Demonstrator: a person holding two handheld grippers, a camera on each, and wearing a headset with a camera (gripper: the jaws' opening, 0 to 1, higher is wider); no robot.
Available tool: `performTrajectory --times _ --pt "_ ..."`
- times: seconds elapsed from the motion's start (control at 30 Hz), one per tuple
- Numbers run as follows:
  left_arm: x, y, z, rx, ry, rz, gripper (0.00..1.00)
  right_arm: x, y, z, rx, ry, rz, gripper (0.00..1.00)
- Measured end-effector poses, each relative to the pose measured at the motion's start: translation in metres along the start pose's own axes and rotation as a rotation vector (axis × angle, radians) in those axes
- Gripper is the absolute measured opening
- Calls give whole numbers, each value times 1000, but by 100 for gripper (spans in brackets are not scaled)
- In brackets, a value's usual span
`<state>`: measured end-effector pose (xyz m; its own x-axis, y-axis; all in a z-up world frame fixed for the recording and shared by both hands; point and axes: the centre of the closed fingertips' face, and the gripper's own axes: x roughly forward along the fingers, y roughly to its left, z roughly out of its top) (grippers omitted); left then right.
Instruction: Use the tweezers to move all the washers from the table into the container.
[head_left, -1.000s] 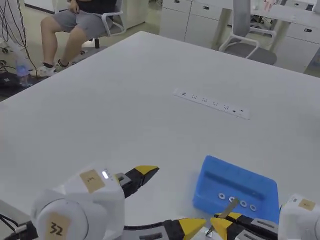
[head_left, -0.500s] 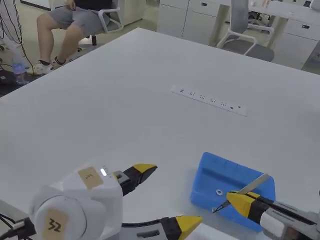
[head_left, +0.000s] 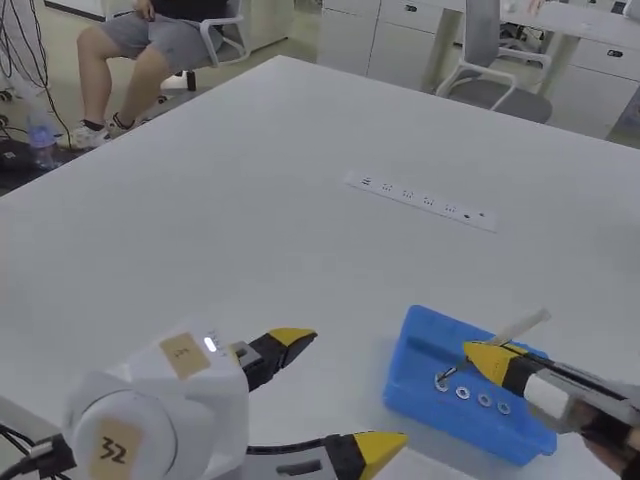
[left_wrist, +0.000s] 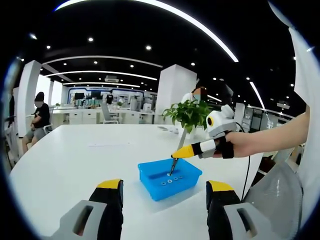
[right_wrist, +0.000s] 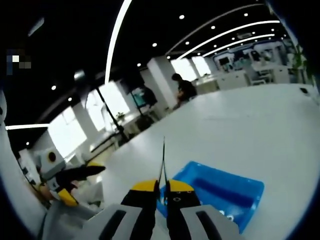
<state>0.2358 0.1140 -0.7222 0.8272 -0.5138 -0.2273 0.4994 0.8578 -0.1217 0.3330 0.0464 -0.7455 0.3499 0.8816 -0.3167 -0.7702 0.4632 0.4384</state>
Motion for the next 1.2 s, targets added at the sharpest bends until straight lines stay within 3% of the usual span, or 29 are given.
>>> performTrajectory --times 0.03,0.07,0.13,0.27,0.4,0.8,1.2 --pt "0 0 0 1 1 1 67 2 -2 1 -4 0 -14 3" --pt "0 0 0 1 1 1 67 3 -11 2 -32 5 -73 3" --pt "1 0 1 -1 1 0 67 4 -17 3 -74 24 -109 3" --pt "1 1 1 -2 1 2 67 9 -20 10 -78 11 -115 3" --pt "2 0 2 -2 2 -1 67 14 -24 10 -107 30 -124 3" --pt "3 -2 0 1 16 -12 66 37 -36 -9 -201 127 -106 3" --pt "2 -2 -1 3 20 -13 66 46 -48 -23 -223 178 -107 3"
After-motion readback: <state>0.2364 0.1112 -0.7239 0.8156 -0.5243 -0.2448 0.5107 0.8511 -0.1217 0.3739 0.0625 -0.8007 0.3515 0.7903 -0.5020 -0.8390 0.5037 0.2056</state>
